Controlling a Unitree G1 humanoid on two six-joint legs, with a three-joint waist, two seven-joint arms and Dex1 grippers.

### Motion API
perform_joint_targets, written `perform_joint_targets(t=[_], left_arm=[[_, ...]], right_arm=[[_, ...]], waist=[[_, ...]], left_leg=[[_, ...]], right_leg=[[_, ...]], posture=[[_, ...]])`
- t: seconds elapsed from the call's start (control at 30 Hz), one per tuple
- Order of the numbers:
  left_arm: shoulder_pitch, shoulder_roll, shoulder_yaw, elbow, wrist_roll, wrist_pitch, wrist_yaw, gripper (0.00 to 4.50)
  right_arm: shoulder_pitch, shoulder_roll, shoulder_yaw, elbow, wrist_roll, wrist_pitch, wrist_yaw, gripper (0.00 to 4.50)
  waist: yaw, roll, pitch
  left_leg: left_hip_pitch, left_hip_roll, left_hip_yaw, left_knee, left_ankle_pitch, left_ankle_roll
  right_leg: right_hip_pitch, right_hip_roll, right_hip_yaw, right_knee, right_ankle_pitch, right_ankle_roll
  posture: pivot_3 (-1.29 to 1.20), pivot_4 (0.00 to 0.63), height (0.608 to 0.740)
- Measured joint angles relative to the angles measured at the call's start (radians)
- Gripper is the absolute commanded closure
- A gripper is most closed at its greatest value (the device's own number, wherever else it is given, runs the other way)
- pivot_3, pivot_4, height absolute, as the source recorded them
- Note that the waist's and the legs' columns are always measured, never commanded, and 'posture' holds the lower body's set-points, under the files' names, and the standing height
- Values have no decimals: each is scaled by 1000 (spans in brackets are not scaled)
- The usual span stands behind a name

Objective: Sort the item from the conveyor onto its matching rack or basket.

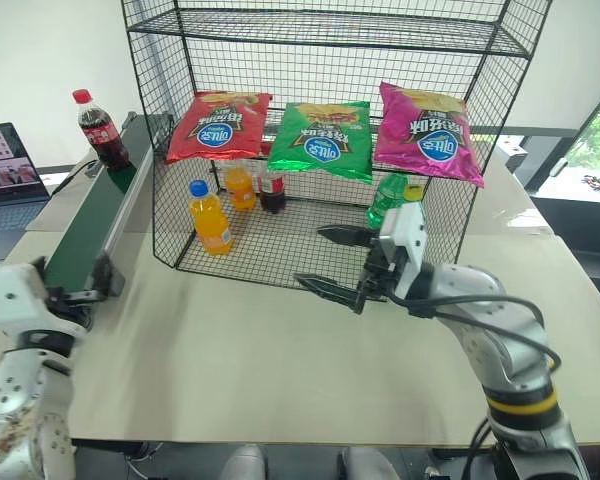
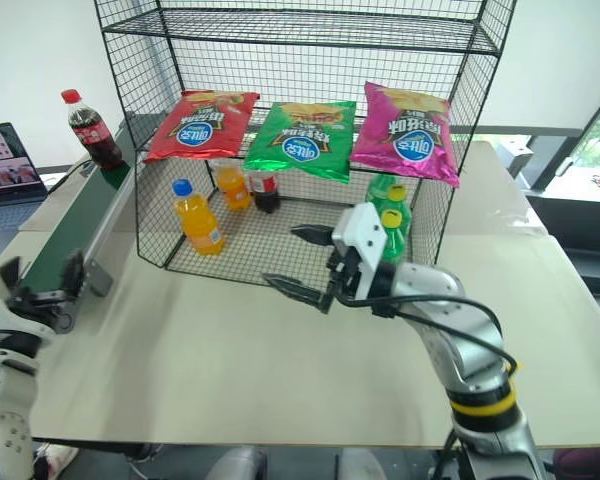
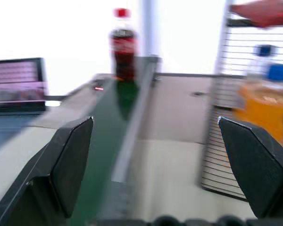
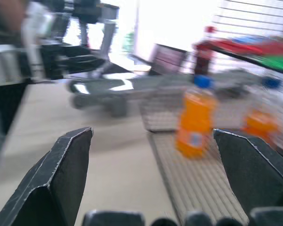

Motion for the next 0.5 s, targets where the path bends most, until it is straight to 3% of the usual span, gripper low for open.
perform_joint_targets(t=[0.2,0.5], left_arm=[[-21,67,98,155,-35,-10,-26,13],[-41,154,112,282,-67,-28,-107,13]], right_arm=[[-124,57,41,105,42,-17,118,0],[-207,118,49,150,50,-29,148,0]], waist=[[0,0,0],[-2,0,0]], left_leg=[[0,0,0,0,0,0],[0,1,0,-1,0,0]], right_leg=[[-1,0,0,1,0,-1],[-2,0,0,1,1,-1]], posture=[[0,150,738],[0,150,738]])
